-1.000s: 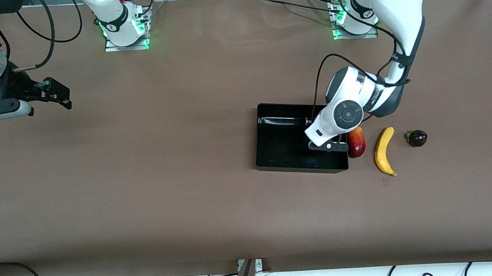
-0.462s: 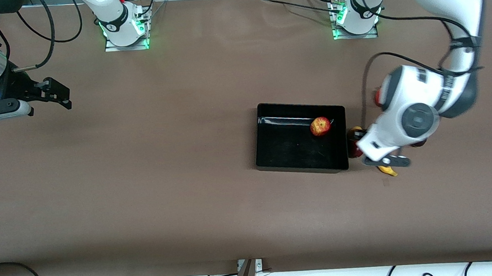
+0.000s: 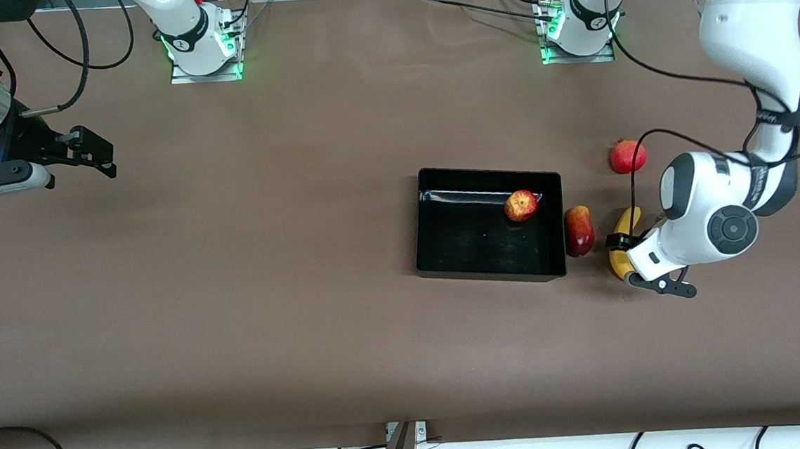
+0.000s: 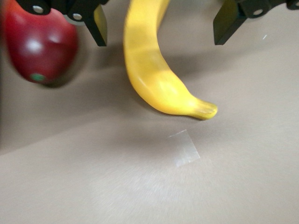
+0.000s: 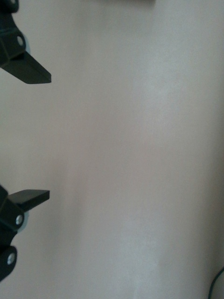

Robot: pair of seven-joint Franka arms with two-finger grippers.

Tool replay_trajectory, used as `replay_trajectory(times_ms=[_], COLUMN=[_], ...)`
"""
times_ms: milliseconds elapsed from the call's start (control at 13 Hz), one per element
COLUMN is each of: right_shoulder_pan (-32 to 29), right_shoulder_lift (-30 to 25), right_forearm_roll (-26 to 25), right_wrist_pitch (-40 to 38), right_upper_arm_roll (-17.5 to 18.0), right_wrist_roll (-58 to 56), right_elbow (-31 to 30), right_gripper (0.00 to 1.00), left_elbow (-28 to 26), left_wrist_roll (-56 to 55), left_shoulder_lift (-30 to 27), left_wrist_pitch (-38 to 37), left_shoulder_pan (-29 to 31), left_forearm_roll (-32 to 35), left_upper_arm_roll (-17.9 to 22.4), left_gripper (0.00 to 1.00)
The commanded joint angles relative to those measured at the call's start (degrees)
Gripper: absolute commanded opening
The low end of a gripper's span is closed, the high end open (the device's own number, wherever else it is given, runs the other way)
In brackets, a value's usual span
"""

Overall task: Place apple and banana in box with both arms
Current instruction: 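Move the left gripper to the yellow banana and grasp it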

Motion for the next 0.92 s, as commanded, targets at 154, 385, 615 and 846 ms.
replay_trajectory(times_ms=[154, 385, 615, 846], right_shoulder_pan=[-0.4, -0.4, -0.4, -0.4], right_shoulder_lift=[0.3, 0.3, 0.3, 0.3], right_forearm_roll=[-0.3, -0.3, -0.3, -0.3], right_wrist_pitch=[-1.0, -1.0, -1.0, -1.0], right_upper_arm_roll=[0.4, 0.4, 0.4, 0.4], right_wrist_roll=[0.0, 0.0, 0.0, 0.0], right_elbow=[1.2, 1.2, 1.2, 1.2], right_gripper=[1.00, 1.00, 1.00, 1.00], left_elbow=[-3.3, -2.6, -2.1, 6.0], left_wrist_roll=[1.6, 1.7, 1.3, 1.2], left_shoulder_lift=[-0.3, -0.3, -2.5, -9.4], left_wrist_pitch=[2.4, 1.7, 0.6, -15.0], left_shoulder_pan=[1.7, 1.5, 1.6, -1.2], left_forearm_roll=[-3.4, -0.3, -0.3, -0.3], left_upper_arm_roll=[-2.0, -1.8, -1.9, -4.2], left_gripper=[0.88, 0.00, 0.00, 0.00])
